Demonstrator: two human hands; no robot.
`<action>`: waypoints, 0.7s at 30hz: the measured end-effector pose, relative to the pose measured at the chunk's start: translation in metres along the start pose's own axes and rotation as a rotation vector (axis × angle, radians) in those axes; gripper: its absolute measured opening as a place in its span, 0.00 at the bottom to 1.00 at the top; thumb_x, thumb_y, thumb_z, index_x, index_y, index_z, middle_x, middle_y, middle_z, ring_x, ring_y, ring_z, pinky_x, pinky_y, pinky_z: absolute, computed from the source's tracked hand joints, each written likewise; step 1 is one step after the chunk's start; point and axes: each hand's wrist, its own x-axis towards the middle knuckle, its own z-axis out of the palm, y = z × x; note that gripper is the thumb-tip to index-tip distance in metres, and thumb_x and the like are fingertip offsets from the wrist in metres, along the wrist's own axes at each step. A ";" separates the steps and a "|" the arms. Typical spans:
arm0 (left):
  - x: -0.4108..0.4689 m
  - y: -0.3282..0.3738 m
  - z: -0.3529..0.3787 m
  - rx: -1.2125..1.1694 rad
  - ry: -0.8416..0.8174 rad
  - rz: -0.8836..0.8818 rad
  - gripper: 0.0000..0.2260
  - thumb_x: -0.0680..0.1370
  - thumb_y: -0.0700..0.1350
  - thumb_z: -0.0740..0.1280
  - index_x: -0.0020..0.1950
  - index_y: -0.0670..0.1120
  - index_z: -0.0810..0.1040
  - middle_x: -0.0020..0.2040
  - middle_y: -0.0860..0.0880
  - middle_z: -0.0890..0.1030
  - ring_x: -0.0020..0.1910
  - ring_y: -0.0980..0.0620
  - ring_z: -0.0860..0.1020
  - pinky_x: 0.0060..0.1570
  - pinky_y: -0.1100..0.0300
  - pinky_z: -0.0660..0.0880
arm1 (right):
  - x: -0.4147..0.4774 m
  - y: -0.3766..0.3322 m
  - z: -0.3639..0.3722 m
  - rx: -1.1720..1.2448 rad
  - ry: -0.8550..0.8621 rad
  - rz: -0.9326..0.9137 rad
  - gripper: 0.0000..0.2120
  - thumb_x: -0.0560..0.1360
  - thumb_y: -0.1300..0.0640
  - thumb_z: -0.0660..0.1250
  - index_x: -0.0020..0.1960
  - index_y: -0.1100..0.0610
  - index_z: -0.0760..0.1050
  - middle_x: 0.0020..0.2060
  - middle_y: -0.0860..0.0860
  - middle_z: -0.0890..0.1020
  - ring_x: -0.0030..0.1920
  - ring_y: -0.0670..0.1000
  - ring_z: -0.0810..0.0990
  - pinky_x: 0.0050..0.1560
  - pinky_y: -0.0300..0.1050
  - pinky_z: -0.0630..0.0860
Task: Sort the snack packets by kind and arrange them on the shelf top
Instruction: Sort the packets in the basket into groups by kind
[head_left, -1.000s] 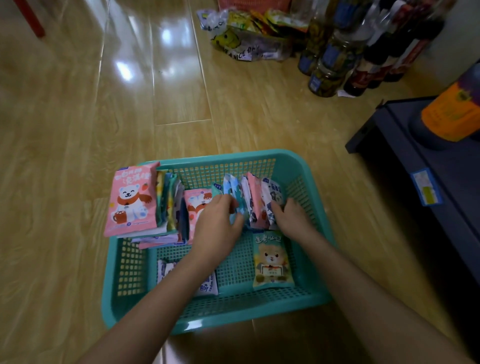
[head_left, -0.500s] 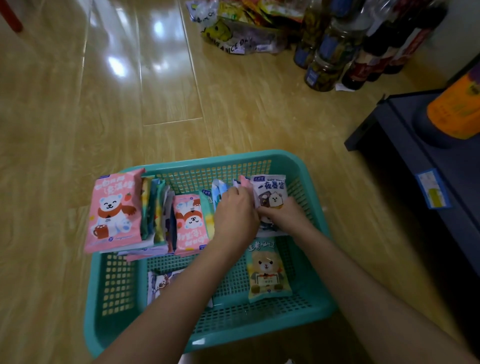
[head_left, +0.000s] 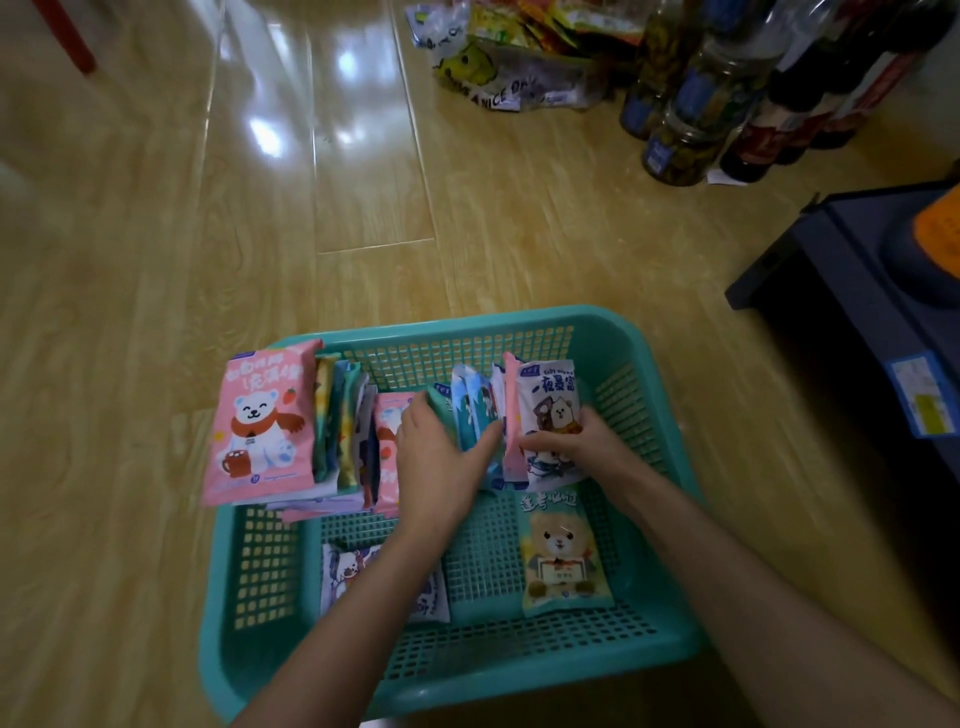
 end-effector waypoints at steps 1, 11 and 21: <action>0.001 0.001 -0.001 -0.018 -0.012 -0.014 0.37 0.69 0.61 0.70 0.69 0.41 0.63 0.63 0.43 0.72 0.62 0.44 0.71 0.60 0.46 0.72 | 0.000 -0.001 0.002 0.015 -0.019 -0.005 0.29 0.62 0.56 0.78 0.61 0.56 0.74 0.52 0.54 0.83 0.51 0.54 0.82 0.48 0.46 0.79; 0.003 0.002 -0.017 -0.095 -0.073 0.002 0.24 0.71 0.48 0.73 0.63 0.44 0.69 0.49 0.52 0.74 0.46 0.54 0.74 0.48 0.57 0.74 | -0.001 0.000 0.012 0.066 -0.085 -0.026 0.41 0.53 0.46 0.77 0.64 0.51 0.69 0.56 0.53 0.81 0.54 0.56 0.81 0.58 0.56 0.77; 0.002 0.002 -0.027 -0.290 -0.186 -0.065 0.14 0.75 0.48 0.67 0.57 0.48 0.67 0.49 0.52 0.77 0.46 0.56 0.77 0.49 0.57 0.76 | -0.007 -0.015 0.023 0.217 -0.168 -0.069 0.35 0.61 0.54 0.74 0.65 0.51 0.67 0.55 0.55 0.80 0.51 0.56 0.82 0.43 0.48 0.81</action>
